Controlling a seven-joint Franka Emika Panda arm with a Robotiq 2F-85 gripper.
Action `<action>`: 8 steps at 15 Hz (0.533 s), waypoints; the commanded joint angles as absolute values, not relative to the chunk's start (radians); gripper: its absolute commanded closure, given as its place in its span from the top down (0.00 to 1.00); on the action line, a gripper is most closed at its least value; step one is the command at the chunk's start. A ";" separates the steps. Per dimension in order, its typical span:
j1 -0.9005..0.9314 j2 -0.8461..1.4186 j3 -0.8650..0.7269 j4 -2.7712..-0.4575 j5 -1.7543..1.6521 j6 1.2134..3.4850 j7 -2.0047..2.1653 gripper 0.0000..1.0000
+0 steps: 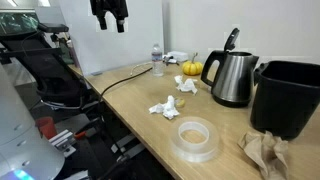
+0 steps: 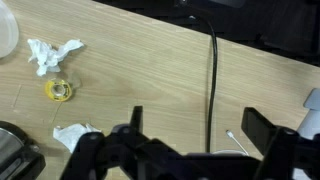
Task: Close the lid of the kettle
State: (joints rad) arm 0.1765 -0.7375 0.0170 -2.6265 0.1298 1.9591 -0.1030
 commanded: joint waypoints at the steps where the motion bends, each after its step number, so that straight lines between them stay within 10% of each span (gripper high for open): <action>1: 0.165 -0.737 0.026 -2.624 0.137 1.956 -0.109 1.00; 8: 0.142 -0.693 0.046 -2.619 0.129 2.012 -0.048 1.00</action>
